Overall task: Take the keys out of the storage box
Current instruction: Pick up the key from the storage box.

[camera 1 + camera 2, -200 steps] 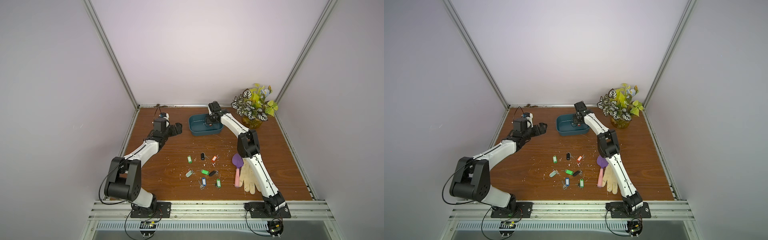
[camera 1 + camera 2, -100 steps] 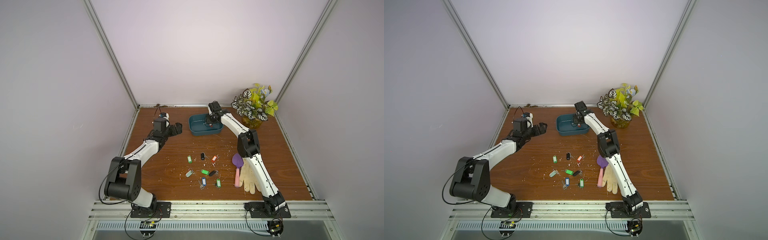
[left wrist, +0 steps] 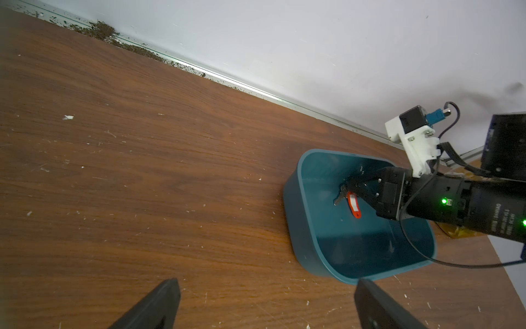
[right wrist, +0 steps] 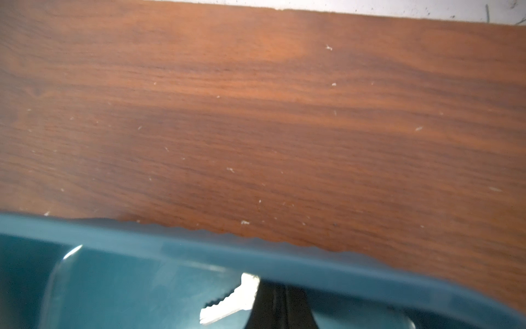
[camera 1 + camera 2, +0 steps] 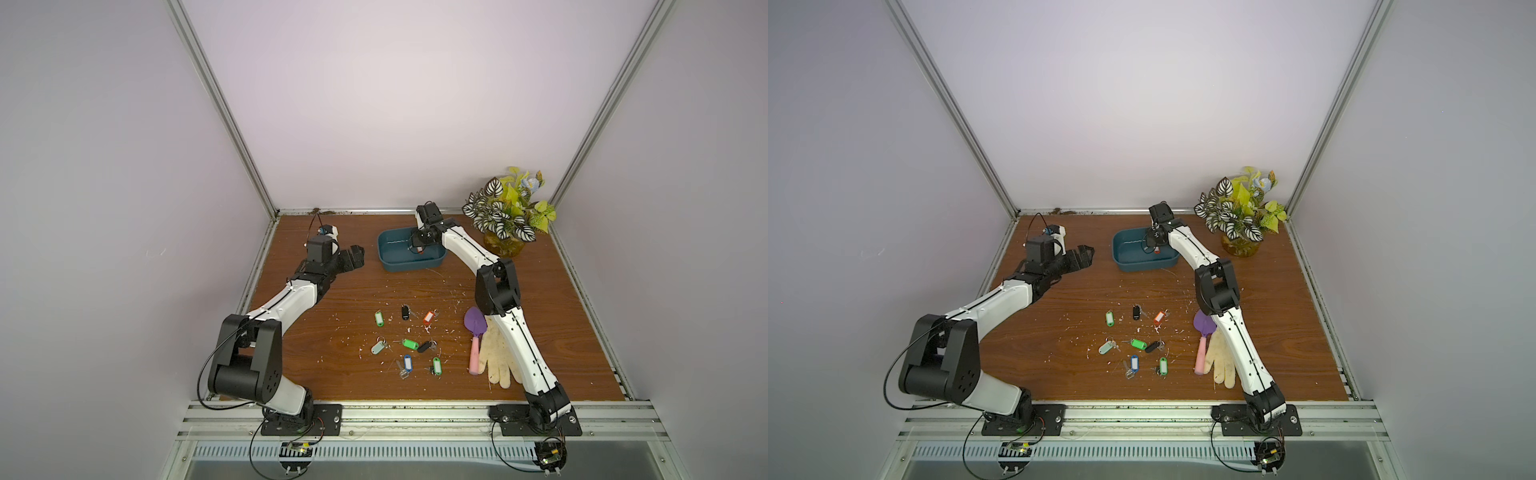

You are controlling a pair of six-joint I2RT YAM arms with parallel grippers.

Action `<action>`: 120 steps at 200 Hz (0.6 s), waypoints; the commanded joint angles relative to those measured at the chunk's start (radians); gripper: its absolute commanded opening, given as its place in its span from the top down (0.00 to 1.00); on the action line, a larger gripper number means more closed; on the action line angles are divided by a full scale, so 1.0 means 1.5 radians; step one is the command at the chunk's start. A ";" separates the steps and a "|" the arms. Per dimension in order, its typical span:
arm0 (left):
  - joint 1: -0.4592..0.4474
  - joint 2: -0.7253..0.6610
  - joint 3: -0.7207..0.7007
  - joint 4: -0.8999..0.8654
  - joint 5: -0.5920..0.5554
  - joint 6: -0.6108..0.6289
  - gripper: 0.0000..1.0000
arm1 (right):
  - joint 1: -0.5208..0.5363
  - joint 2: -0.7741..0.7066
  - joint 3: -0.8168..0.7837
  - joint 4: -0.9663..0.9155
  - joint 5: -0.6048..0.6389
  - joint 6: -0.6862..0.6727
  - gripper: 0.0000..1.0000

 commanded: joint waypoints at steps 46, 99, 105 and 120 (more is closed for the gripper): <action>0.002 -0.021 -0.005 0.006 0.002 0.002 0.00 | 0.002 -0.151 -0.085 0.074 -0.028 -0.013 1.00; 0.002 -0.030 -0.017 0.028 0.019 -0.011 0.00 | 0.006 -0.275 -0.229 0.139 -0.167 -0.057 1.00; 0.003 -0.032 -0.020 0.032 0.022 -0.015 0.00 | 0.008 -0.307 -0.280 0.171 -0.195 -0.064 1.00; 0.003 -0.035 -0.028 0.046 0.034 -0.025 0.00 | 0.010 -0.392 -0.413 0.258 -0.310 -0.090 1.00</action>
